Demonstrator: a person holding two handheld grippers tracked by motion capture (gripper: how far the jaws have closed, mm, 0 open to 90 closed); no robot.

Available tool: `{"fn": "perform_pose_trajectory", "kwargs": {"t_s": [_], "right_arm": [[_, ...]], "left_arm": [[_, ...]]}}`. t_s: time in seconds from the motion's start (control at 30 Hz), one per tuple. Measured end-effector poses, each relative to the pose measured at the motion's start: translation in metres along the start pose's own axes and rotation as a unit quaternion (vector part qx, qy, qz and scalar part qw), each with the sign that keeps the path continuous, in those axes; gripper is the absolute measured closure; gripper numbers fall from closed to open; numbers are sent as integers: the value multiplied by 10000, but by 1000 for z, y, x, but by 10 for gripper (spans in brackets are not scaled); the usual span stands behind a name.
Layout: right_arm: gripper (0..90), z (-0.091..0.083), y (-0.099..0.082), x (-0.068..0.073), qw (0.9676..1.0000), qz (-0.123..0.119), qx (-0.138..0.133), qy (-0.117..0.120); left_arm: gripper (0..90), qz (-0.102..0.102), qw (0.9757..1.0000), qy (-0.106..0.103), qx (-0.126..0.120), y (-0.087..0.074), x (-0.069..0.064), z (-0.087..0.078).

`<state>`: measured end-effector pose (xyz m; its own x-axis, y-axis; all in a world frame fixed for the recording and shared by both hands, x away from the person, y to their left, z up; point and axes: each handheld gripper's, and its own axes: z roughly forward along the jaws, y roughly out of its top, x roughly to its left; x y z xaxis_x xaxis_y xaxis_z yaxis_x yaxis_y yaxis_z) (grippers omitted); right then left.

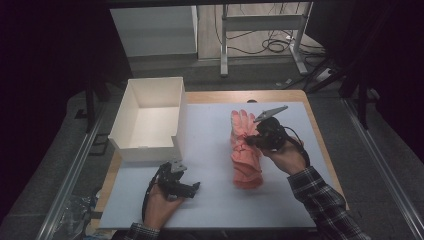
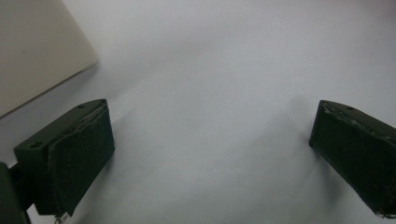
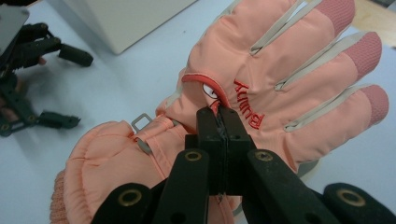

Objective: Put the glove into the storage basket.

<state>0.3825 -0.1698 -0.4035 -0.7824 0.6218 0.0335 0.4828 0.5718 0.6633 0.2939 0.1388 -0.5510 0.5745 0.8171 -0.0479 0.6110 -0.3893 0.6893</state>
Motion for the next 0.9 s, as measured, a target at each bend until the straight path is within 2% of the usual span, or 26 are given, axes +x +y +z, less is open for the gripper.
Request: {"fn": "perform_pose_trajectory", "kwargs": {"t_s": [0.17,0.37,0.67,0.9], "right_arm": [[889,2,-12,4,9999,25,108,28],[889,13,-23,1,9996,148,234,-6],[878,23,-33,-1,9996,186,191,-68],[817,29,-38,1,9996,120,196,-136]], "left_arm": [[0,0,10000,0,0,0,0,0],[0,-1,10000,-1,-3,0,0,0],[0,0,10000,0,-3,0,0,0],[0,0,10000,0,-3,0,0,0]]}}
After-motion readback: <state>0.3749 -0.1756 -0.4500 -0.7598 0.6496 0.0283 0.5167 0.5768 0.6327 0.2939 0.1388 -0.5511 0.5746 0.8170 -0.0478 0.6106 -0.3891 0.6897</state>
